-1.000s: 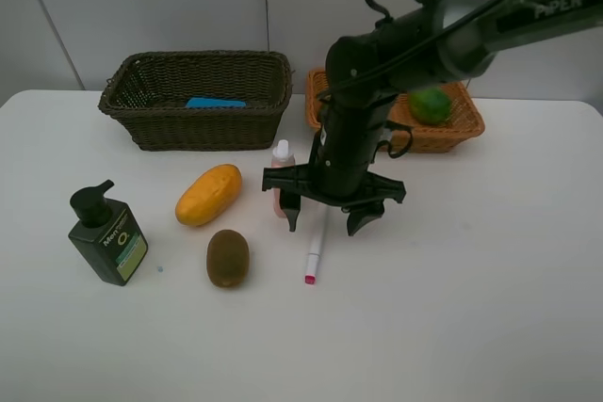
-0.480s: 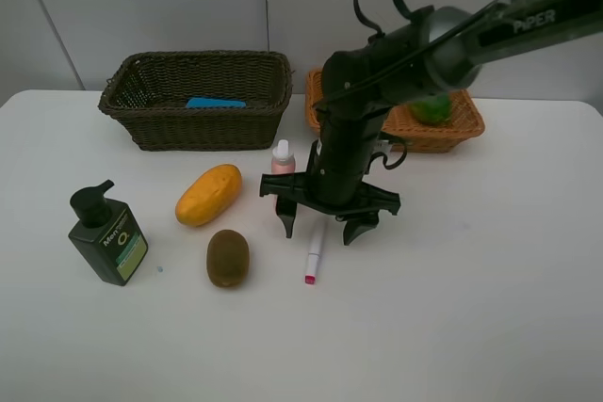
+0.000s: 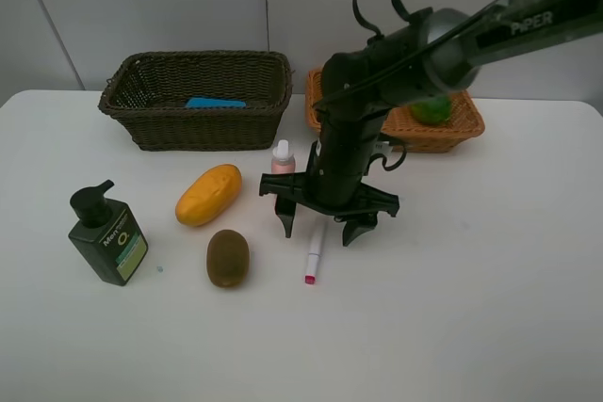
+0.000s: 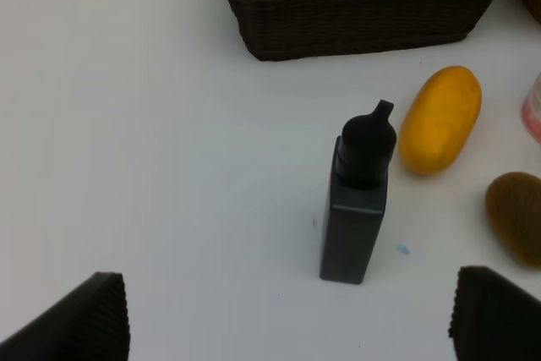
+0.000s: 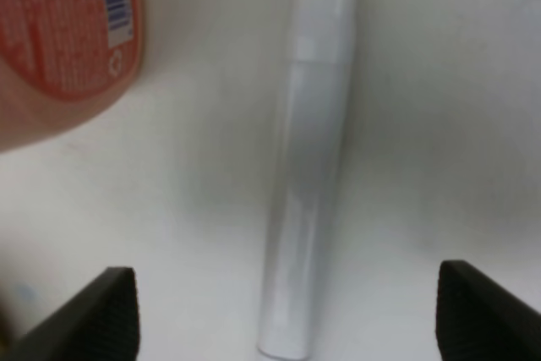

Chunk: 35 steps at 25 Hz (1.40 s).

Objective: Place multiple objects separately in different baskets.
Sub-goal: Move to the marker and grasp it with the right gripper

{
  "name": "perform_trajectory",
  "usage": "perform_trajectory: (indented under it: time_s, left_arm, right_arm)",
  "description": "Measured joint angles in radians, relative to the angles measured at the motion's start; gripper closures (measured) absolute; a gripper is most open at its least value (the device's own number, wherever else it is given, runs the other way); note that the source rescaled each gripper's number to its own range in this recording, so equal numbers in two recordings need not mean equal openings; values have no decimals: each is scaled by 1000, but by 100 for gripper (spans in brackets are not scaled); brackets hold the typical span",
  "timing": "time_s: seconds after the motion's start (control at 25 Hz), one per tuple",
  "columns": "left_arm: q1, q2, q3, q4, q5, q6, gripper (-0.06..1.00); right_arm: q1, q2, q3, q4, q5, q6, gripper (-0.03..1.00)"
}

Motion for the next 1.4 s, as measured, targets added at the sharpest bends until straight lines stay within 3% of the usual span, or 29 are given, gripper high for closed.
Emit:
perform_trajectory:
  time_s: [1.24, 1.32, 1.4]
  left_arm:
    - [0, 0, 0, 4, 0, 0, -6]
    - [0, 0, 0, 4, 0, 0, -6]
    - [0, 0, 0, 4, 0, 0, -6]
  right_arm:
    - [11, 47, 0, -17, -27, 6, 18]
    - [11, 47, 0, -17, -26, 6, 20]
    - [11, 47, 0, -17, -26, 6, 30]
